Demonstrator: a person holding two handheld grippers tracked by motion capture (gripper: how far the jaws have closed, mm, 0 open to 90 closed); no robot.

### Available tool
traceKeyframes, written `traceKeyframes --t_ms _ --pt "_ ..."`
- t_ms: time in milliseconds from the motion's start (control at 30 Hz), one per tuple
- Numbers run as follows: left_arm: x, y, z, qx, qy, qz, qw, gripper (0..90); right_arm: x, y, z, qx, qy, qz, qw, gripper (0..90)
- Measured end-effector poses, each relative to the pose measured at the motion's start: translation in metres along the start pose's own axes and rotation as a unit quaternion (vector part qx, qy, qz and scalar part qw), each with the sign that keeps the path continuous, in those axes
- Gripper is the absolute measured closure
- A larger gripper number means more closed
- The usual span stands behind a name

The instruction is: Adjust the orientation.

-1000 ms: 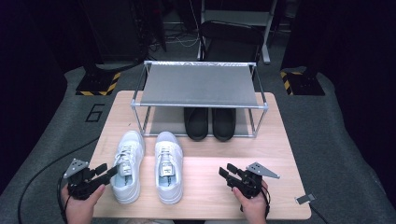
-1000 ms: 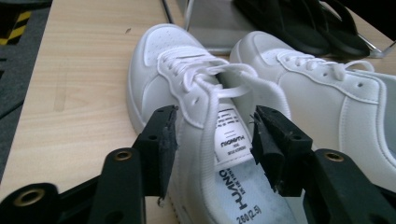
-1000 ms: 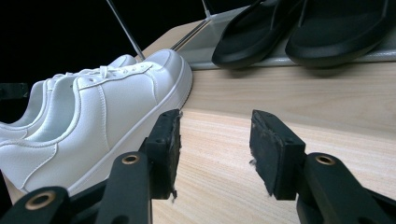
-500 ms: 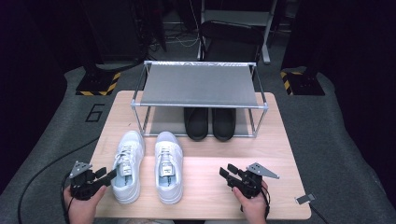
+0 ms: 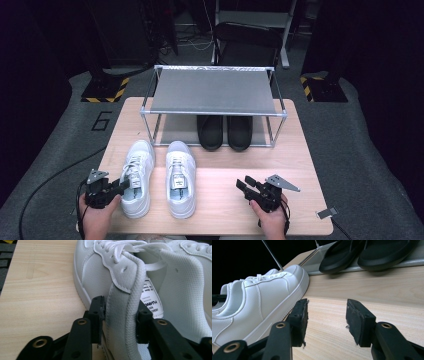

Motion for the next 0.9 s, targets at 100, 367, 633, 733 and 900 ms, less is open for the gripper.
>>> traceKeyframes --t_ms 100,367,633,733,900 --pt "0.001 -0.001 -0.001 -0.022 -0.003 -0.016 0.9996 75.0 -0.001 0.001 0.001 -0.001 0.001 -0.002 1.0 52.2" --pt "0.003 -0.003 -0.002 -0.02 -0.017 -0.03 0.9992 79.2 0.0 -0.002 0.001 -0.007 0.001 0.002 1.0 52.2" --pt "0.006 -0.013 -0.004 -0.027 -0.034 0.019 0.9989 81.6 0.0 -0.003 0.003 -0.016 0.004 0.002 0.9999 52.3" --pt "0.005 -0.012 -0.005 -0.036 -0.027 0.014 0.9989 81.2 -0.001 -0.004 0.002 -0.013 0.0 0.0 0.9999 52.3" --pt "0.004 -0.011 -0.003 -0.048 0.001 0.014 0.9988 77.9 0.0 -0.004 0.002 -0.018 -0.002 0.0 0.9998 52.3"
Point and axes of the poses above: each handheld gripper's, and its own axes: x roughly backward along the jaws, z roughly out of its underside, y roughly to its left, the point moved 7 cm from there along -x, roughly forward along the jaws, and after that the axes turned 9 degrees about -z, right-handed, at the moved point
